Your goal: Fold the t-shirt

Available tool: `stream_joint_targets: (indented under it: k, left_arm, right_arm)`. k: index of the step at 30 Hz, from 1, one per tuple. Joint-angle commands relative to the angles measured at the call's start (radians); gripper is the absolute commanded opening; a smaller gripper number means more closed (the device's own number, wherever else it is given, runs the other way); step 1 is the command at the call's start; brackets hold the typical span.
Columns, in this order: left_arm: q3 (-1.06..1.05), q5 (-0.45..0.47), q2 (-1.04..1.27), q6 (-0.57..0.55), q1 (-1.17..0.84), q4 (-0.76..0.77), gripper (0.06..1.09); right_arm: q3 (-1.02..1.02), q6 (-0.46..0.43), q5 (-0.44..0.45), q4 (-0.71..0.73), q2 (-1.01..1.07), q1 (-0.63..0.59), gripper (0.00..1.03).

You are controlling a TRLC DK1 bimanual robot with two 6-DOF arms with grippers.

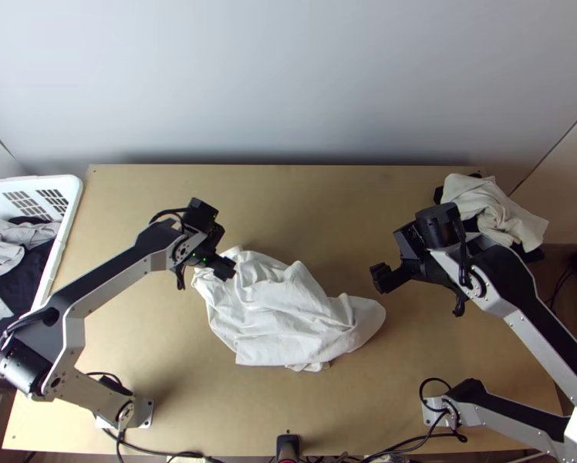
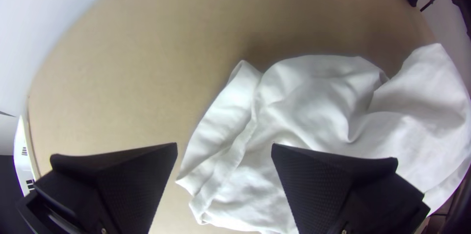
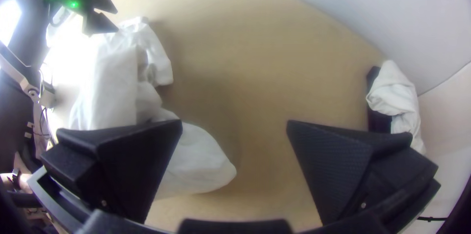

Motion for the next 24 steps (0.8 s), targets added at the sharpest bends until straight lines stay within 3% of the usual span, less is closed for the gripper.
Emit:
stream_joint_targets:
  k: [1,3,6,11,14,24]
  left_arm:
    - [0.014,0.02,0.043,0.014,-0.005,-0.038,0.9]
    - [0.015,0.021,0.057,0.017,-0.005,-0.038,0.76]
    - [0.015,0.044,0.075,0.023,-0.005,-0.034,0.44]
    - [0.006,0.087,0.081,0.043,0.001,-0.005,0.12]
    - [0.003,0.087,0.074,0.057,0.002,-0.005,0.09]
    - [0.051,0.087,0.006,0.048,0.05,-0.018,0.09]
  right_arm:
    - [-0.007,-0.001,-0.001,-0.001,0.002,-0.007,0.99]
    - [-0.012,-0.001,-0.001,-0.001,-0.002,-0.007,0.99]
    - [-0.019,-0.001,-0.001,-0.006,-0.011,-0.011,0.99]
    - [-0.038,-0.003,-0.001,-0.021,-0.026,-0.011,0.99]
    - [-0.039,0.0,-0.031,-0.046,-0.026,-0.01,0.99]
    - [-0.019,0.031,-0.258,-0.227,-0.058,0.052,0.99]
